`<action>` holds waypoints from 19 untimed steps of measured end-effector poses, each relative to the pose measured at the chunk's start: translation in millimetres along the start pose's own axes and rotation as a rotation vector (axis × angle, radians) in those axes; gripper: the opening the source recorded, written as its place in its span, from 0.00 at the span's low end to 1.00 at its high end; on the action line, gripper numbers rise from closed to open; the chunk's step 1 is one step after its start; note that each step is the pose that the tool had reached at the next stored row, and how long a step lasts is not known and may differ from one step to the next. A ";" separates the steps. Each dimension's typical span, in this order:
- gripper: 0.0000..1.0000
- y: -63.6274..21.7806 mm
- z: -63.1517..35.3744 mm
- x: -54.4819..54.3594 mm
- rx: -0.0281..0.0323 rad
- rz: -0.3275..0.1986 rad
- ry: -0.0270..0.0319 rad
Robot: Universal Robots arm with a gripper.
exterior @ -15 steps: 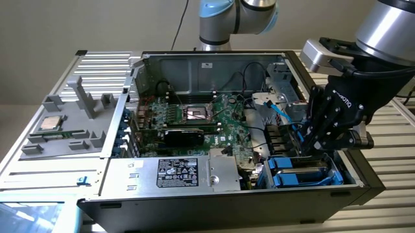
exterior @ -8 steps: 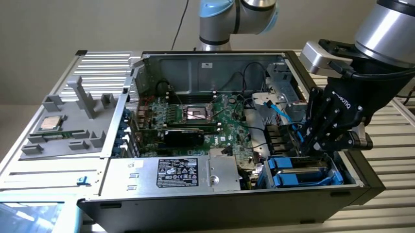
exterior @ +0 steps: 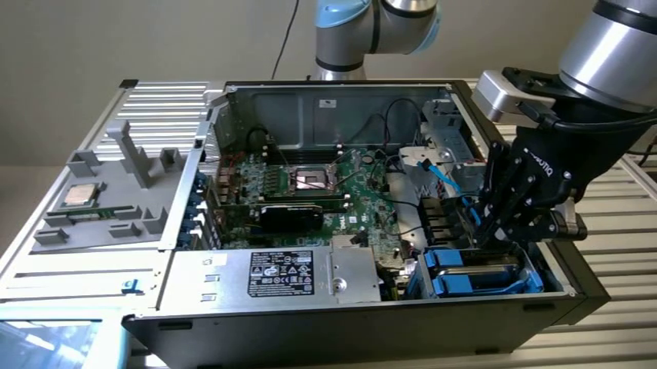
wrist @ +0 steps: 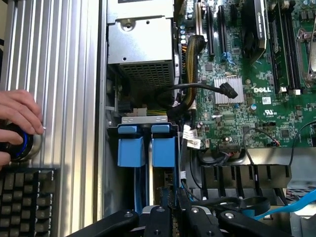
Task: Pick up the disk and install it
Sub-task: 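Insert the first disk wire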
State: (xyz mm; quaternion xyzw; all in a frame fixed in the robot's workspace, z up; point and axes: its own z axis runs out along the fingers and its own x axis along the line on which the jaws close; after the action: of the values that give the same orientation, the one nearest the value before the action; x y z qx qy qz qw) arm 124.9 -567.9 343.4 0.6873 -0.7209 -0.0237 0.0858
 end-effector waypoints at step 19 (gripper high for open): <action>0.17 -2.0 5.0 1.4 -0.0009 0.000 -0.0003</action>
State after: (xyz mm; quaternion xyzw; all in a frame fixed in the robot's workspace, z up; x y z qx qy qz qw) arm 126.0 -569.8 338.3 0.6873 -0.7208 -0.0241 0.0860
